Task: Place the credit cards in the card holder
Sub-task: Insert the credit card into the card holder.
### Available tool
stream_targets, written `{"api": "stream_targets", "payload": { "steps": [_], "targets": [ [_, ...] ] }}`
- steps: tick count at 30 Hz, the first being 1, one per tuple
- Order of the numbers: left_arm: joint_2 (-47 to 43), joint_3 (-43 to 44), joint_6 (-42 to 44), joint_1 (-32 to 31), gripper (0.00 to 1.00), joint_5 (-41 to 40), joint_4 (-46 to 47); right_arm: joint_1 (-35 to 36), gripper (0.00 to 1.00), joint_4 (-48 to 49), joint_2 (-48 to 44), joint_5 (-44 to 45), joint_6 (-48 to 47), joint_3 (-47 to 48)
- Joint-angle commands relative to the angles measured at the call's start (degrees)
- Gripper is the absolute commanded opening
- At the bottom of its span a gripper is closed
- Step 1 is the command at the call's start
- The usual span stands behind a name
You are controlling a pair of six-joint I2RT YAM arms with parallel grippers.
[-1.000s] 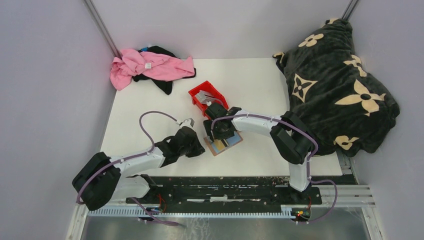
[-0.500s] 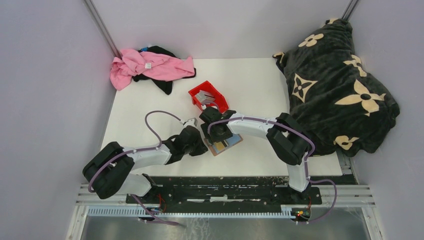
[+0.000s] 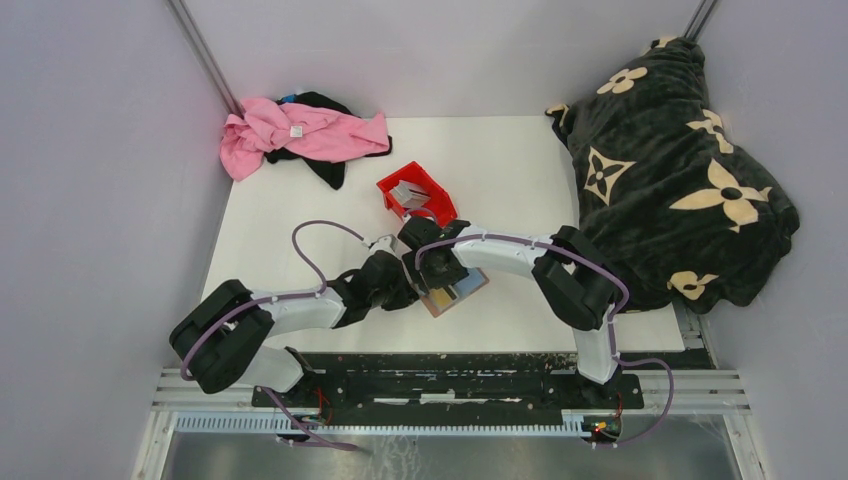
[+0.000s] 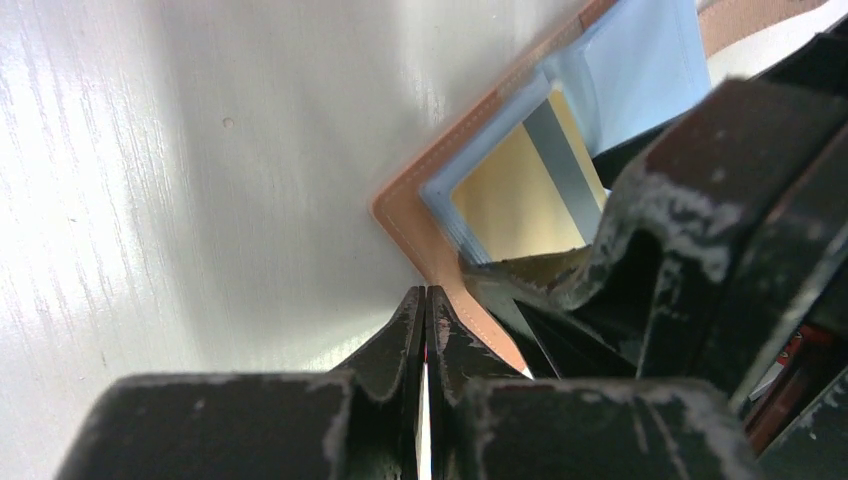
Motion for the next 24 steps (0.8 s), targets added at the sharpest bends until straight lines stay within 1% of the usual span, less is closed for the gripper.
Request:
{"api": "stream_targets", "payload": {
  "steps": [1, 5, 7, 13, 16, 18, 21, 24],
  "targets": [
    [0.5, -0.2, -0.8, -0.3, 0.05, -3.7, -7.0, 0.3, 0.78, -7.9, 0.3, 0.4, -1.0, 0.8],
    [-0.5, -0.2, -0.8, -0.3, 0.06, -4.5, -7.6, -0.3, 0.84, -8.1, -1.5, 0.8, -1.6, 2.1],
    [-0.8, -0.3, -0.9, -0.3, 0.05, -4.7, -7.6, -0.7, 0.86, -8.2, -2.4, 0.8, -2.0, 2.6],
    [-0.3, 0.0, -1.0, -0.3, 0.05, -4.6, -7.5, -2.9, 0.87, -7.8, -6.1, 1.1, -2.2, 1.6],
    [-0.1, 0.5, -0.9, -0.2, 0.05, -4.7, -7.8, -4.5, 0.88, -6.0, -8.3, -0.5, -2.4, 0.0],
    [0.2, 0.9, -0.8, -0.3, 0.05, -4.5, -8.0, -5.3, 0.91, -5.4, -9.2, -1.4, -2.4, -0.4],
    [0.9, 1.7, -0.5, -0.3, 0.05, -3.9, -8.5, -6.1, 0.91, -5.5, -10.6, -0.7, -2.9, -0.8],
    [1.2, 2.2, -0.4, -0.3, 0.05, -3.1, -8.8, -8.3, 0.91, -5.1, -12.0, -0.8, -3.0, -2.9]
  ]
}}
